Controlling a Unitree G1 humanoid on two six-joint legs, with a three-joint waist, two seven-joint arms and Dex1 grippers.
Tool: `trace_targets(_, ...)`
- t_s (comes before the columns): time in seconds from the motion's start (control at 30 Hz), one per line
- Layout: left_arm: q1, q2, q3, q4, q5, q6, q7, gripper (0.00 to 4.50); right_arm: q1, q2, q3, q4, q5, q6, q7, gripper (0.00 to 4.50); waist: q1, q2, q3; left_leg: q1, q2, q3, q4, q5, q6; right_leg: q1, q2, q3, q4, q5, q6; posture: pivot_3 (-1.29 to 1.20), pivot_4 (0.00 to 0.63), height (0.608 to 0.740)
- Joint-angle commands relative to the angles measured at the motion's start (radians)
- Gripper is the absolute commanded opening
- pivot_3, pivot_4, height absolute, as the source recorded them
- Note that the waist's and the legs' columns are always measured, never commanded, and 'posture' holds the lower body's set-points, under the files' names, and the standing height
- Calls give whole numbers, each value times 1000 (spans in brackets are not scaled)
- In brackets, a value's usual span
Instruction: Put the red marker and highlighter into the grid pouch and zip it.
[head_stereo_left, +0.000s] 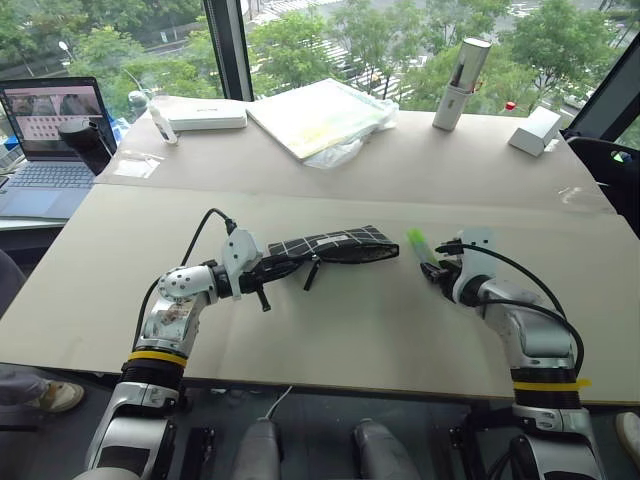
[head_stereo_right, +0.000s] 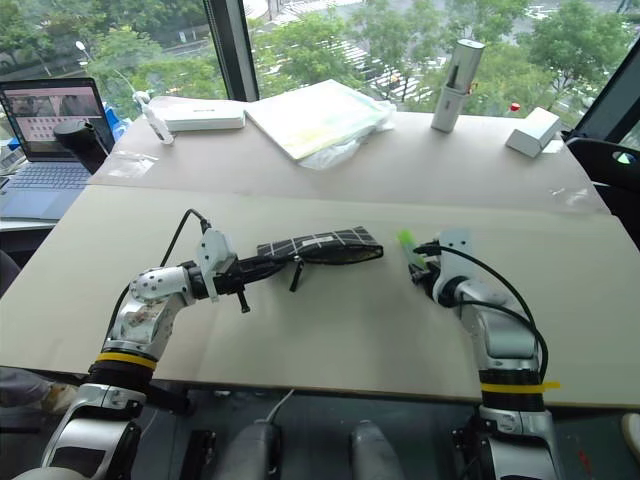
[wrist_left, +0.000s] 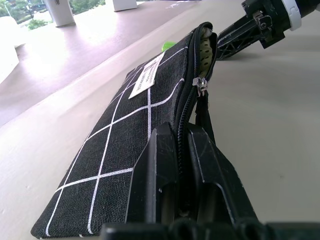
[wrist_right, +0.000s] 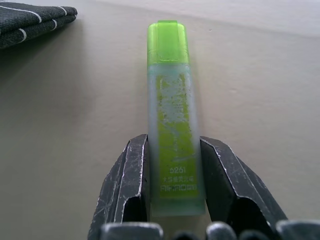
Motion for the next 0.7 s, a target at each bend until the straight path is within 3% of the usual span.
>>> trace_targets(0.03,-18,9,11,-21,-14,-5,-2,0,-45,-29,-9,-58,-12,-176,26,1063,-1,0,0,0,0,0,0,0,0,0,0,0,0,0,0,0,150,736)
trace_targets(0.17,-20,7,9,-12,-13,-9,-6,0,-64,-120,-17,-104,-12,-399,146,1063,2,0,0,0,0,0,0,0,0,0,0,0,0,0,0,0,150,736)
trace_targets(0.27,-21,7,9,-2,-12,-16,-10,0,-21,-231,-19,-157,31,-528,326,1063,5,0,0,0,0,0,0,0,0,0,0,0,-1,0,0,0,150,736)
trace_targets(0.43,-20,3,9,12,-11,-28,-13,0,97,-388,21,-268,92,-534,558,1063,6,0,0,0,0,0,0,0,0,1,0,-1,-2,0,0,0,150,736)
trace_targets(0.7,-21,-5,7,21,-9,-35,-12,0,94,-414,119,-259,3,-565,580,1063,4,0,0,0,0,-1,0,0,0,1,0,0,-1,0,0,0,150,736)
